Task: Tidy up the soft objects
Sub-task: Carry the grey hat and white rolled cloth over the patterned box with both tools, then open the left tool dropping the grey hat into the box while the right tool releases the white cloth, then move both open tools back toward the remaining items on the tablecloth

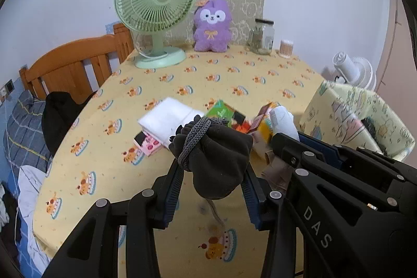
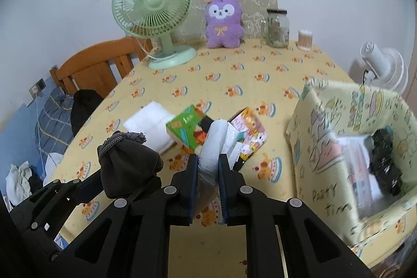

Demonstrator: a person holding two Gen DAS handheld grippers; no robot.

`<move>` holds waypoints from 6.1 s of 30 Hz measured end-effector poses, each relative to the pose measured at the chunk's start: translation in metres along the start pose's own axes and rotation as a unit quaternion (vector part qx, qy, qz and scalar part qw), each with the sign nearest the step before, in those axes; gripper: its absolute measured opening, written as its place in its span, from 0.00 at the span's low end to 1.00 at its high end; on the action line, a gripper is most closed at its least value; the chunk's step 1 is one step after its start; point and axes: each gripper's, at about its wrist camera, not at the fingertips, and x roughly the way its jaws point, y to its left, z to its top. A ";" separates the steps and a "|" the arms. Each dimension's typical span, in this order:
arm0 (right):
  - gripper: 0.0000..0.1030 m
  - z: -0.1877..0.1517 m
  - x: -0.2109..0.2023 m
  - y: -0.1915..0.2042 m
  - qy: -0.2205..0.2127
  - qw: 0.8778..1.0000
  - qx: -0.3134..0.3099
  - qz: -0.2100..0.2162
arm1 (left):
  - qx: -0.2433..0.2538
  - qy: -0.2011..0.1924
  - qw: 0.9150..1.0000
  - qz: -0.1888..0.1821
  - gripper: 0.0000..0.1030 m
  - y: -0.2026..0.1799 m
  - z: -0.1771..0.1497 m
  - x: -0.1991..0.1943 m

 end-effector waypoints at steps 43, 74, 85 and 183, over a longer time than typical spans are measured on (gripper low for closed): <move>0.17 0.049 -0.065 -0.043 -0.071 0.997 -0.011 0.000 | 0.006 -0.069 0.998 -0.001 0.44 -0.051 0.051 -0.040; 0.17 0.055 -0.092 -0.119 -0.102 0.994 0.014 -0.035 | 0.047 -0.089 0.994 -0.050 0.44 -0.129 0.064 -0.035; 0.17 0.050 -0.097 -0.152 -0.105 0.992 0.029 -0.064 | 0.067 -0.084 0.991 -0.078 0.44 -0.163 0.064 -0.026; 1.00 0.029 -0.141 -0.081 -0.145 0.981 -0.002 -0.128 | 0.095 -0.097 0.989 -0.051 0.98 -0.117 0.042 -0.080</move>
